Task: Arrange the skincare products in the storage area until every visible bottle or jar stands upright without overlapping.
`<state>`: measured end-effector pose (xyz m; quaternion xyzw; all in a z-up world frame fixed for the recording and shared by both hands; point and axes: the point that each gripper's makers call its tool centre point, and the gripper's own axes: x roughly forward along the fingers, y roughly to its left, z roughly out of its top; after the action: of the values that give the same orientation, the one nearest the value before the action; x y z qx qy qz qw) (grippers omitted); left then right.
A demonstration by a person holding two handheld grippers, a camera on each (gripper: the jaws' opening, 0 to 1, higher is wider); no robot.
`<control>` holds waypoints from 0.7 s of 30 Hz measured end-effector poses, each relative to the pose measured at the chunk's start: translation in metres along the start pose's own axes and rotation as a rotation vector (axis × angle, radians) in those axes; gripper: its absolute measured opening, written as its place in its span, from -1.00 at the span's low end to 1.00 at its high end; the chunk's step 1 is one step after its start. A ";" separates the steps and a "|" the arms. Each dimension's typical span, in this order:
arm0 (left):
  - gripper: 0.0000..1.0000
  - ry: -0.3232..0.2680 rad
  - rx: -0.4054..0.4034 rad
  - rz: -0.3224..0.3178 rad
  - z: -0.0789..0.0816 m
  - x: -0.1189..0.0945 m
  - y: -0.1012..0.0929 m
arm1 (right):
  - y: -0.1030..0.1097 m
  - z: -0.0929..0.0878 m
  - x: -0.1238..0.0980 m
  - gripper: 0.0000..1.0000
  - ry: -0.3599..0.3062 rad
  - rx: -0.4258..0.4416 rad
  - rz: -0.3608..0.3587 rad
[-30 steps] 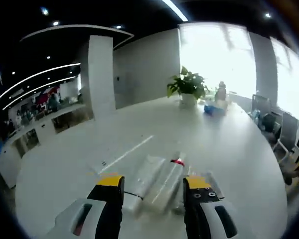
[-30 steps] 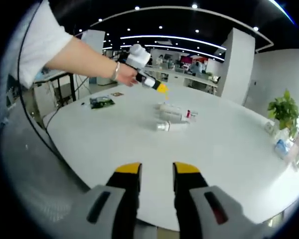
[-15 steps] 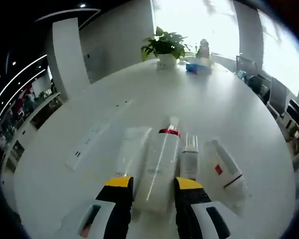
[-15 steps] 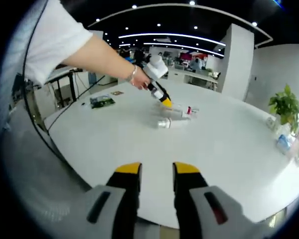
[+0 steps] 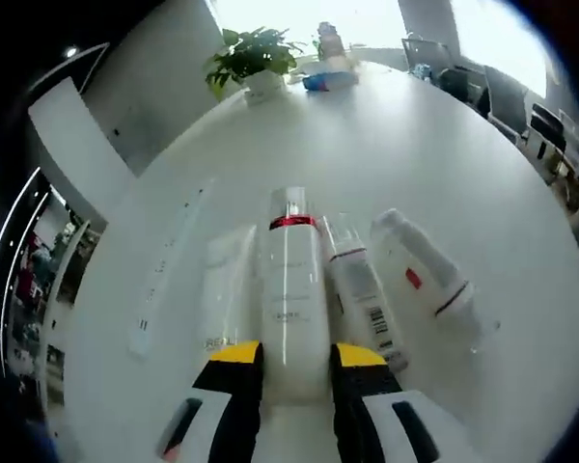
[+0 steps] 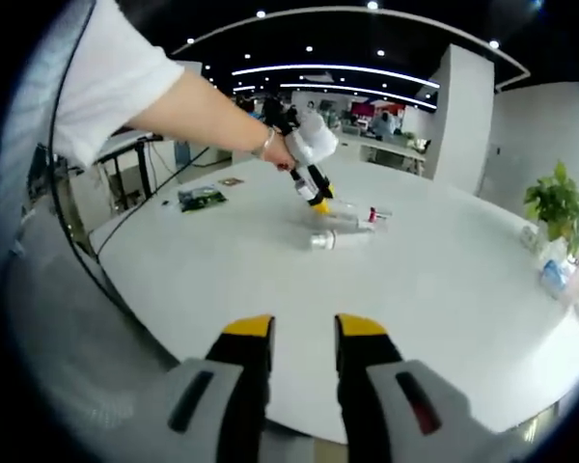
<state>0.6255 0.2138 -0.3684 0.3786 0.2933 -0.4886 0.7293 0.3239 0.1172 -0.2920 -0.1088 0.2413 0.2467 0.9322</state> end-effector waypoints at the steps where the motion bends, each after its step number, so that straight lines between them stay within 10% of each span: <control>1: -0.45 0.006 0.017 -0.010 0.000 -0.001 -0.004 | 0.001 0.000 0.000 -0.46 -0.001 0.003 0.007; 7: -0.45 0.040 0.072 -0.036 0.002 -0.009 -0.028 | 0.010 0.029 -0.006 -0.32 -0.154 0.088 0.099; 21: -0.44 0.005 0.048 -0.078 0.005 -0.030 -0.080 | -0.097 0.090 0.029 -0.42 -0.285 -0.040 -0.007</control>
<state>0.5408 0.2057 -0.3632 0.3855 0.2980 -0.5224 0.6998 0.4311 0.0751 -0.2214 -0.0921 0.1008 0.2612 0.9556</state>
